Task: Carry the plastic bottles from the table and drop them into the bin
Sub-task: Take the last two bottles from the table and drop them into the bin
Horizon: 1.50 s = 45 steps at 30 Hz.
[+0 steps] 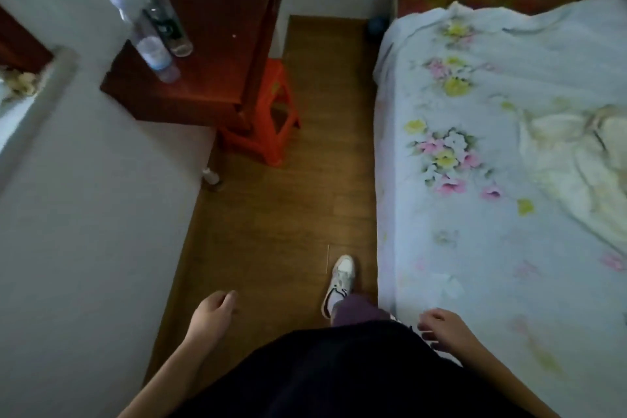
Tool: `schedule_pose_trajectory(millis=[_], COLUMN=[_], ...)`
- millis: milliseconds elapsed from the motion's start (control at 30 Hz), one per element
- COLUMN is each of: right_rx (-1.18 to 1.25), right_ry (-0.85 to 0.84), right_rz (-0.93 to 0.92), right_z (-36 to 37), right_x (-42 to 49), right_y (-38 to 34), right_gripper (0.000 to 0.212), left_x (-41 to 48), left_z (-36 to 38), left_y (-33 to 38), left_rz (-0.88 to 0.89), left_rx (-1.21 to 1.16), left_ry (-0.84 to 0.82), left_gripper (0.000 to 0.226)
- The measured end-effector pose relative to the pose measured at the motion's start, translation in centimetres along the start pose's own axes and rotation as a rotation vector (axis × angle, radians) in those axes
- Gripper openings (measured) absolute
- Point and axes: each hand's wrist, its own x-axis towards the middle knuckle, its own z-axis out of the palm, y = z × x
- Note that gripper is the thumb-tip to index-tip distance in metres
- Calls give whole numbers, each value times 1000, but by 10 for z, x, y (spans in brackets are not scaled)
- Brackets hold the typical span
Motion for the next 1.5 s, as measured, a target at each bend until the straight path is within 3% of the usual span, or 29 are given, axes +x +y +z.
schedule_pose_trajectory(millis=[167, 400, 600, 800, 1000, 1233, 1500], right_rx=[57, -81, -22, -77, 10, 15, -180], right_ry=[-11, -18, -16, 56, 174, 175, 32], right_rz=[29, -163, -283, -255, -148, -111, -303], right_z=[-21, -67, -100, -124, -152, -193, -230], right_x=[47, 94, 127, 177, 206, 250, 335], right_y=[-53, -229, -360, -412, -439, -499, -669], right_gripper=[20, 17, 16, 11, 11, 11, 11], left_x=[59, 99, 150, 222, 286, 324, 359], left_z=[1, 0, -7, -13, -20, -23, -14], left_y=[84, 174, 242, 338, 465, 595, 636], left_rz=[2, -20, -55, -29, 127, 286, 102], left_rx=[62, 19, -1, -1, 86, 74, -160], left_ry=[-30, -4, -3, -65, -164, -161, -31], left_gripper=[26, 30, 33, 27, 28, 28, 22])
